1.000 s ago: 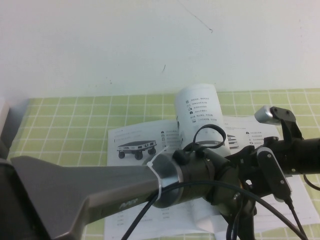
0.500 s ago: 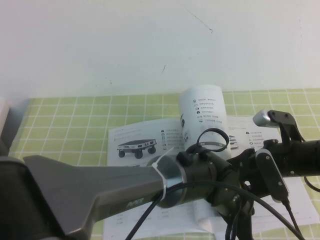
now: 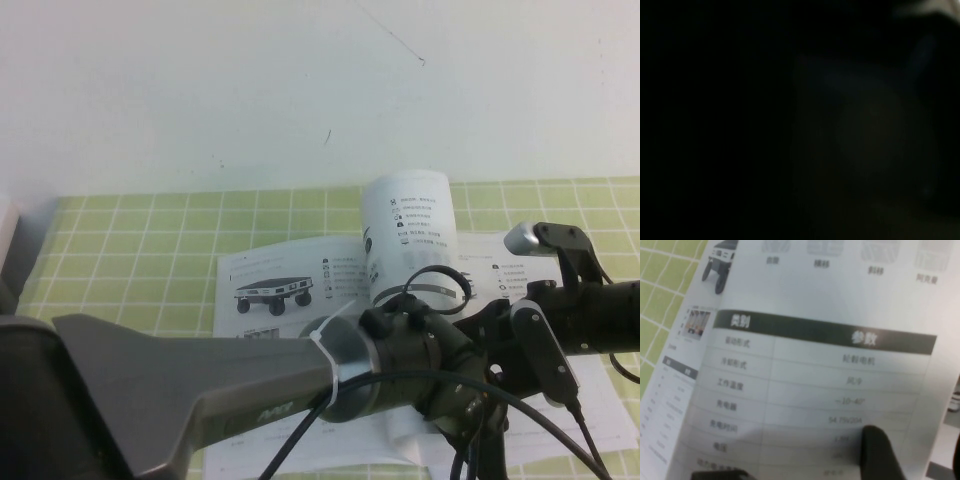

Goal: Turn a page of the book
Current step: Open the closed book

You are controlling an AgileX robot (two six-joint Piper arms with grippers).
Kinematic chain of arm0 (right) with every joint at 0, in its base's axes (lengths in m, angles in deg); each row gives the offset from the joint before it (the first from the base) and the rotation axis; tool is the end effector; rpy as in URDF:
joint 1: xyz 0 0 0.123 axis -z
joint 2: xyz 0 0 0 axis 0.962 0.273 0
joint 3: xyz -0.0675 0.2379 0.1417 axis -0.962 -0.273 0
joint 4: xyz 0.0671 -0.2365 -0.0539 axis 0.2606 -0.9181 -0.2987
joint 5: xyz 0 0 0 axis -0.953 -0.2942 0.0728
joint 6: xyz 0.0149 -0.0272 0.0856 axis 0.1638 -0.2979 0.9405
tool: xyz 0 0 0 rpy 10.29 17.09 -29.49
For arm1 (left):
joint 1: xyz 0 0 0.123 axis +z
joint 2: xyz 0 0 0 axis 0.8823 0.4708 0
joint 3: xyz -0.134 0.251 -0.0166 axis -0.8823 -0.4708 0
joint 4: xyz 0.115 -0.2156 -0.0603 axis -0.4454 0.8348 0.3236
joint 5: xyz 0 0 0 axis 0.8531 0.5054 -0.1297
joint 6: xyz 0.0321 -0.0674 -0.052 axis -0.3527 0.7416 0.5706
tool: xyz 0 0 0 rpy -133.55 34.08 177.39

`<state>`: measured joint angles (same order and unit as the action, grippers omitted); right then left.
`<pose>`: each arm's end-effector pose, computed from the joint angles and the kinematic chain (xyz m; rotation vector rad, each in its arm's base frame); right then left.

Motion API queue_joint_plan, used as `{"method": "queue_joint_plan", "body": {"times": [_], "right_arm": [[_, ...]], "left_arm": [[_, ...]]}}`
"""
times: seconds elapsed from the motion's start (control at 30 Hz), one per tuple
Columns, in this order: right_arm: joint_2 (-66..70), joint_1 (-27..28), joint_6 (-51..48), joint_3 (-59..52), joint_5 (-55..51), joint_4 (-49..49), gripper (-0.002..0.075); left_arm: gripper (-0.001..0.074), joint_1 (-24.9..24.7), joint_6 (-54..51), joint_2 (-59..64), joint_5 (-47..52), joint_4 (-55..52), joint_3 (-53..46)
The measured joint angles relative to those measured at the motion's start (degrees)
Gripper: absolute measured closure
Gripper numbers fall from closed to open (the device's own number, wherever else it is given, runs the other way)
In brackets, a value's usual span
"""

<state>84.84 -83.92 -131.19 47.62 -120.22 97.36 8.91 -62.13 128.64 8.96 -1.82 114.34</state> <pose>0.3157 0.1036 0.1291 -0.3434 2.4394 0.8071 0.2582 -0.3495 0.1596 1.5425 2.1041 -0.2752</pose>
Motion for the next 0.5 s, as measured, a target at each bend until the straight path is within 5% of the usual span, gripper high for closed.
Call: {"method": "queue_joint_plan", "body": {"times": [0.17,0.5], "right_arm": [[0.00,0.00,0.32,0.11,0.24,0.00,0.0411],[0.00,0.00,0.53,0.34,0.47,-0.15,0.0411]], "left_arm": [[0.0738,-0.61,8.93,0.00,-0.10,-10.73,0.00],[0.0738,-0.83,10.10,0.00,-0.10,-11.42,0.00]]}}
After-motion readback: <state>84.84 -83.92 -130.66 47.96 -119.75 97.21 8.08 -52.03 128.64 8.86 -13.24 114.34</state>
